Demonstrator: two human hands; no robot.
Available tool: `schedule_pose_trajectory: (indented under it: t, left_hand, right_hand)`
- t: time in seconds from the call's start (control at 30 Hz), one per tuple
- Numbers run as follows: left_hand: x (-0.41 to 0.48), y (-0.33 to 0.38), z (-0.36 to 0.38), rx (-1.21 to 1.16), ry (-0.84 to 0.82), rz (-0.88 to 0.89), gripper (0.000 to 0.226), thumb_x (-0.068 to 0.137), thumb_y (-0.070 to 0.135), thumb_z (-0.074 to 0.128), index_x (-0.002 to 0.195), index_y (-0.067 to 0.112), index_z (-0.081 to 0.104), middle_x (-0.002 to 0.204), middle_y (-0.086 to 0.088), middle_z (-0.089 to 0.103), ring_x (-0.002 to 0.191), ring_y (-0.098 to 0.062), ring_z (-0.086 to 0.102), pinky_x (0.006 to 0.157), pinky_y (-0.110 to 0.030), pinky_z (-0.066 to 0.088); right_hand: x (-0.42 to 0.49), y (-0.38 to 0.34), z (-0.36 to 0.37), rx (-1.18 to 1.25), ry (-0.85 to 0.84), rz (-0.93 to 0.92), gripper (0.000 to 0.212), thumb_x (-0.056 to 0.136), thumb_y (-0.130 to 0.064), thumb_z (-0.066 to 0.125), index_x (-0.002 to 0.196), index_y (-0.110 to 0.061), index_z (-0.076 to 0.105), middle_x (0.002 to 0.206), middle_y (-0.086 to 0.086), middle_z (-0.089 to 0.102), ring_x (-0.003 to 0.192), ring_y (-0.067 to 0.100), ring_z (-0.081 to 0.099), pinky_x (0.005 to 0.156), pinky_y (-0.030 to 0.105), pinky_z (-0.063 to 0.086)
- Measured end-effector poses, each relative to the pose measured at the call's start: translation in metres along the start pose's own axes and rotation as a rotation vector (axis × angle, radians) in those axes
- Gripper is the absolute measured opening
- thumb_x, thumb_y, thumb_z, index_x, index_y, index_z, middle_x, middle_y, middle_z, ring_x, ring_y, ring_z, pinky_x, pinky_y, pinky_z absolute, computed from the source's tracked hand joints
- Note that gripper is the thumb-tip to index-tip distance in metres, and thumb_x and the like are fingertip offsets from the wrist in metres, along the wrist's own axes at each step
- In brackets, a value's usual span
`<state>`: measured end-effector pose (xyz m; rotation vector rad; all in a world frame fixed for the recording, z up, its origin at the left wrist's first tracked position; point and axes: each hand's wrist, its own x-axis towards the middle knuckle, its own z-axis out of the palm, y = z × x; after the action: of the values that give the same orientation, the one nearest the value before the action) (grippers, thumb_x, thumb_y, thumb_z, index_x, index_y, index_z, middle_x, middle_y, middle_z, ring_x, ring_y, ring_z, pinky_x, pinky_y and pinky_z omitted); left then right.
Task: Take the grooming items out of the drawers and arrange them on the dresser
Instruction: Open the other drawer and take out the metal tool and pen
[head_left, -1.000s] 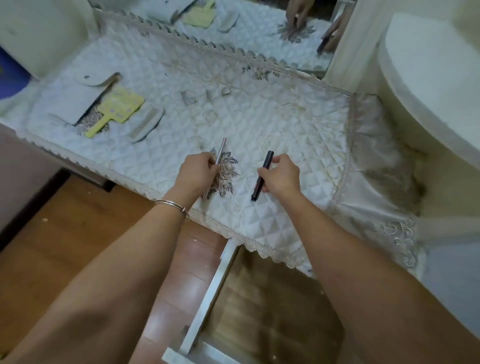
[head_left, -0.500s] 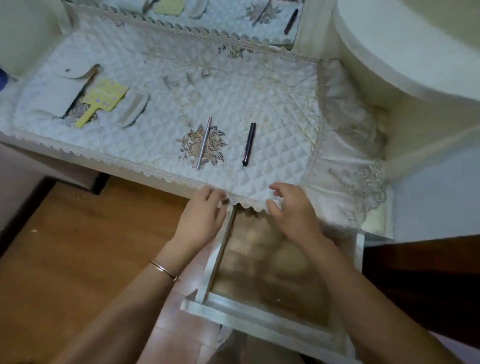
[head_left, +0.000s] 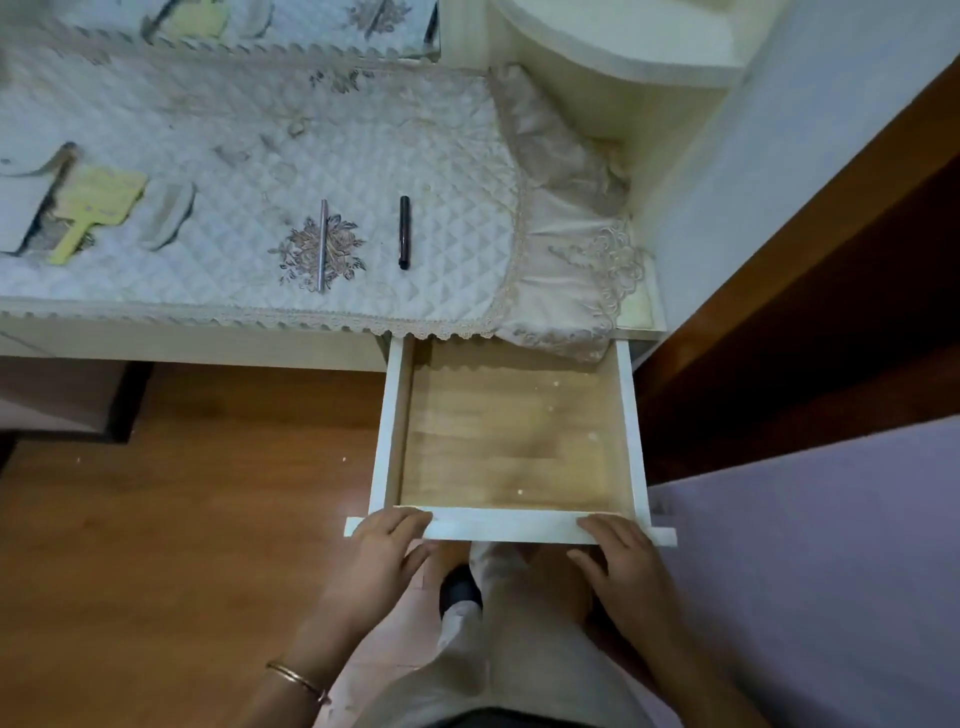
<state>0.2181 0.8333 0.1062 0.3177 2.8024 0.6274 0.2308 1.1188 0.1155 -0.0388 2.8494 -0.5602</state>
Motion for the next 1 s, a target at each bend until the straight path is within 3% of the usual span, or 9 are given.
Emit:
schedule_pose_trajectory:
  t: [0.07, 0.17, 0.23, 0.37, 0.47, 0.57, 0.73, 0.87, 1.0]
  left_hand:
    - [0.004, 0.000, -0.001, 0.011, 0.017, -0.006, 0.031, 0.083, 0.043, 0.042, 0.095, 0.023, 0.062, 0.088, 0.005, 0.068, 0.080, -0.021, 0.064, 0.065, -0.026, 0.045]
    - [0.008, 0.002, -0.005, 0.043, 0.054, 0.016, 0.011, 0.080, 0.034, 0.059, 0.087, 0.025, 0.062, 0.078, 0.007, 0.067, 0.071, -0.018, 0.063, 0.061, -0.017, 0.031]
    - [0.012, 0.002, -0.008, 0.087, 0.057, 0.032, 0.015, 0.080, 0.039, 0.050, 0.084, 0.028, 0.060, 0.074, 0.012, 0.065, 0.066, -0.010, 0.059, 0.058, -0.011, 0.026]
    - [0.034, 0.000, -0.011, 0.108, 0.065, 0.027, 0.026, 0.081, 0.043, 0.040, 0.085, 0.027, 0.060, 0.075, 0.011, 0.064, 0.067, -0.011, 0.059, 0.056, -0.019, 0.041]
    - [0.064, -0.005, -0.018, 0.113, 0.074, 0.039, 0.026, 0.082, 0.041, 0.040, 0.086, 0.024, 0.060, 0.076, 0.007, 0.066, 0.066, -0.017, 0.062, 0.058, -0.024, 0.047]
    - [0.094, -0.006, -0.028, 0.093, 0.074, 0.020, 0.028, 0.082, 0.039, 0.040, 0.087, 0.022, 0.061, 0.078, 0.004, 0.067, 0.068, -0.021, 0.063, 0.058, -0.028, 0.048]
    - [0.144, -0.015, -0.036, 0.177, 0.217, 0.036, 0.025, 0.079, 0.035, 0.057, 0.095, 0.018, 0.064, 0.095, -0.002, 0.068, 0.092, -0.017, 0.046, 0.069, -0.029, 0.051]
    - [0.180, -0.015, -0.053, 0.273, 0.304, 0.004, 0.053, 0.074, 0.042, 0.057, 0.122, 0.020, 0.047, 0.127, -0.009, 0.047, 0.114, -0.028, 0.037, 0.095, -0.041, 0.039]
    - [0.212, -0.015, -0.061, 0.262, 0.304, -0.043, 0.067, 0.067, 0.021, 0.075, 0.125, 0.015, 0.043, 0.129, -0.017, 0.054, 0.121, -0.030, 0.032, 0.096, -0.051, 0.043]
  right_hand:
    - [0.003, 0.000, 0.003, 0.070, 0.051, 0.021, 0.030, 0.077, -0.034, 0.054, 0.090, -0.012, 0.071, 0.091, 0.004, 0.073, 0.085, 0.022, 0.069, 0.086, 0.024, 0.045]
    - [0.007, -0.001, 0.002, 0.068, 0.154, -0.046, 0.027, 0.076, -0.030, 0.048, 0.079, -0.014, 0.070, 0.081, 0.002, 0.072, 0.085, 0.013, 0.058, 0.079, 0.021, 0.036]
    - [0.011, -0.003, -0.001, 0.046, 0.178, -0.084, 0.025, 0.075, -0.029, 0.049, 0.076, -0.014, 0.069, 0.078, 0.001, 0.071, 0.082, 0.011, 0.054, 0.076, 0.022, 0.036]
    - [0.039, 0.000, -0.005, -0.024, 0.149, -0.075, 0.023, 0.073, -0.033, 0.050, 0.077, -0.020, 0.069, 0.075, -0.005, 0.070, 0.079, 0.010, 0.058, 0.071, 0.022, 0.044]
    - [0.072, -0.002, -0.016, -0.063, 0.071, -0.037, 0.015, 0.067, -0.028, 0.067, 0.079, -0.019, 0.069, 0.077, -0.003, 0.071, 0.075, 0.018, 0.067, 0.066, 0.028, 0.053]
    - [0.106, -0.002, -0.026, -0.051, 0.008, -0.016, 0.024, 0.073, -0.020, 0.072, 0.095, -0.011, 0.069, 0.094, 0.007, 0.071, 0.089, 0.029, 0.065, 0.077, 0.037, 0.052]
    - [0.156, -0.005, -0.035, -0.200, 0.193, -0.068, 0.053, 0.058, -0.030, 0.081, 0.104, -0.013, 0.063, 0.105, 0.009, 0.068, 0.101, 0.028, 0.060, 0.079, 0.036, 0.054]
    - [0.194, -0.006, -0.045, -0.295, 0.275, -0.100, 0.085, 0.051, -0.032, 0.086, 0.125, -0.016, 0.047, 0.128, 0.014, 0.057, 0.121, 0.027, 0.033, 0.104, 0.045, 0.024]
    - [0.226, -0.009, -0.049, -0.326, 0.273, -0.073, 0.087, 0.054, -0.030, 0.086, 0.127, -0.018, 0.041, 0.130, 0.014, 0.056, 0.124, 0.027, 0.030, 0.106, 0.055, 0.028]
